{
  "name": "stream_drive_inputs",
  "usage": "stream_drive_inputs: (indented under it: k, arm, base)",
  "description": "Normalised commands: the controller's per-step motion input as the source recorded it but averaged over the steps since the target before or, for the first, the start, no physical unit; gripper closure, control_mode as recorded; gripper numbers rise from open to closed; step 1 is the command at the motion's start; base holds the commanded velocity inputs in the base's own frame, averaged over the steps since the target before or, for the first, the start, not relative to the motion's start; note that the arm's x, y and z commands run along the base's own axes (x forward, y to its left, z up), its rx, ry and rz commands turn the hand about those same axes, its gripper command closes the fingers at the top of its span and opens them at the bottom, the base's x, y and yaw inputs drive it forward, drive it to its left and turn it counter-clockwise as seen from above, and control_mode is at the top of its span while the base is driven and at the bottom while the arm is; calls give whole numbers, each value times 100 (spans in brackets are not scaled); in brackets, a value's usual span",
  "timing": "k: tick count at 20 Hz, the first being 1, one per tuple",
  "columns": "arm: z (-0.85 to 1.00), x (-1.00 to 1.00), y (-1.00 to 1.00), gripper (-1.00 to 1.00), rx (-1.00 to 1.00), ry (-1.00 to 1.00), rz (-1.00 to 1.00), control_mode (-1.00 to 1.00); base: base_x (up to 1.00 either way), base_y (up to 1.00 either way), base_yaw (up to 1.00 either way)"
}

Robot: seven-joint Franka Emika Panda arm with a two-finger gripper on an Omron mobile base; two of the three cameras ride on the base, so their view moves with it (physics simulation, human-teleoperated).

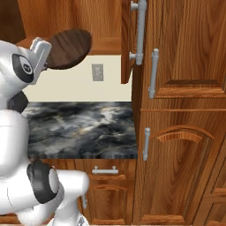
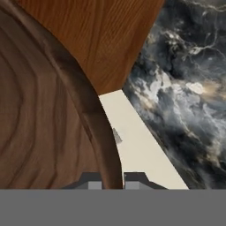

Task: Move the bowls from the cabinet to the plates on the dining table.

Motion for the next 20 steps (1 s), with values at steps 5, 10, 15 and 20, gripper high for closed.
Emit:
stream_drive_inputs:
  k: [5, 10, 15, 20]
  arm:
    - [-3, -99, 0, 100, 0, -4, 12, -100]
    - [-52, -87, 0, 100, 0, 0, 15, -100]
    - [-84, -67, 0, 100, 0, 0, 15, -100]
    - [-66, -42, -10, 100, -9, 0, 10, -100]
  base:
    - [0, 0, 0]
    - [0, 0, 0]
    - [0, 0, 0]
    - [0, 0, 0]
